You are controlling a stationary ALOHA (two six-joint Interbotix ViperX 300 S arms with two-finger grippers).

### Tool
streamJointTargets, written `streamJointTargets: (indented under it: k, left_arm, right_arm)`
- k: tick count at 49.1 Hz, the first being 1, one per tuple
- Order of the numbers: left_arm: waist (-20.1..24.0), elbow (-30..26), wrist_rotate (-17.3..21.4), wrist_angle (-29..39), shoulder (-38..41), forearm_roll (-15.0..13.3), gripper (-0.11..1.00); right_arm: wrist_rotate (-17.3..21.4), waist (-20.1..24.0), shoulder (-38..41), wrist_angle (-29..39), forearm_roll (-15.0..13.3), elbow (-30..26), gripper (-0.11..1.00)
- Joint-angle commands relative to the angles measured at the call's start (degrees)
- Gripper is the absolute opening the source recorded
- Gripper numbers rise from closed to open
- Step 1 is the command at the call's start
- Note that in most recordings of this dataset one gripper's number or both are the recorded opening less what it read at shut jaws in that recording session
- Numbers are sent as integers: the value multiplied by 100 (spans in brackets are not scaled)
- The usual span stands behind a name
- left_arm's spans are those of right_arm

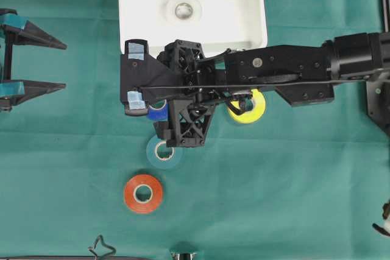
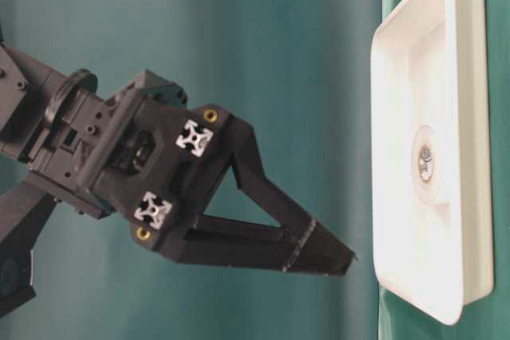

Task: Pick up the tape from a random location and place it into the white case.
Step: 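Lower the right gripper into the blue roll's core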

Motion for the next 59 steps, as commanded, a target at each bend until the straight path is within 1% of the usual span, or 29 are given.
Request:
streamJointTargets:
  k: [1,44,56,59]
  left_arm:
    - [-9,-53,-9,-53,44,-9,96]
    - [-9,-53,-9,-53,44,-9,96]
    - [-9,-53,-9,-44,44,-9,96]
    - [-9,-53,-9,-44,44,-9,96]
  right_arm:
    - [18,0,-97,-18,-9,-176,92]
    - [18,0,-62,-26,-9,-167,92]
    - [44,-18,272,-35,-9,-149,92]
    - [105,-26,422,-70,-9,-149,92]
